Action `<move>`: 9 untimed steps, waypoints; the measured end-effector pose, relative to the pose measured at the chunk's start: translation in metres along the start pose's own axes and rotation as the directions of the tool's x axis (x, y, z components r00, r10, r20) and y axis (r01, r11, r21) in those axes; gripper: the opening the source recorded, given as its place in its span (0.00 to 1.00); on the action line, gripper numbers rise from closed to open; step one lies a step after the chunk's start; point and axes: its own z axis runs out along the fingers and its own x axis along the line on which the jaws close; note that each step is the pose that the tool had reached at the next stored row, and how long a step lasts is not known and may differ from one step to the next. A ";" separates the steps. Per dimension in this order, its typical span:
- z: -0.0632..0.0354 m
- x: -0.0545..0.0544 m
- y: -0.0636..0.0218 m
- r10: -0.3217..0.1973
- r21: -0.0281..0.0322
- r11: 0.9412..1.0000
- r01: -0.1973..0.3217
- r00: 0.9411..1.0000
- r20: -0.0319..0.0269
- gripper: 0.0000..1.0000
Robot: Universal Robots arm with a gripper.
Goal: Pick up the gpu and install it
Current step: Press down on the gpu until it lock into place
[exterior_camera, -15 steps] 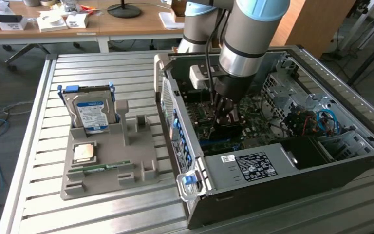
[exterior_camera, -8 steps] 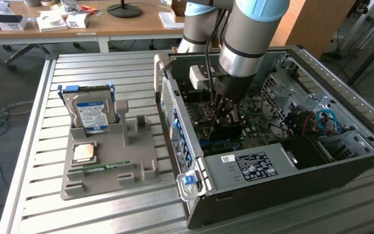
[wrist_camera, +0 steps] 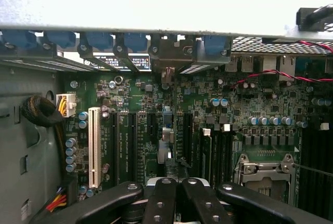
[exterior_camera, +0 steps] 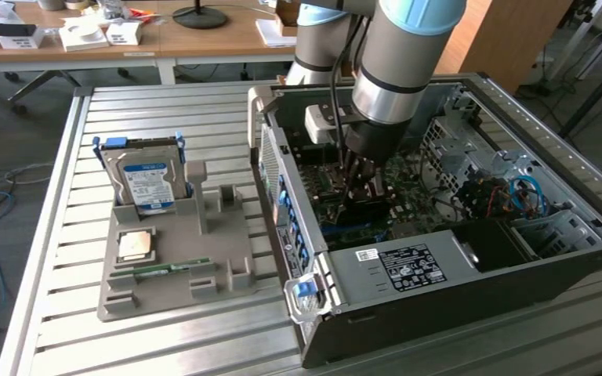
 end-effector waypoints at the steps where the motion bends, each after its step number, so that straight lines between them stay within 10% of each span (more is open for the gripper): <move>1: 0.0000 0.000 0.0000 0.000 0.000 1.000 0.000 1.000 0.000 0.11; 9: 0.0018 0.000 -0.0001 0.000 0.001 1.000 0.000 1.000 0.002 0.11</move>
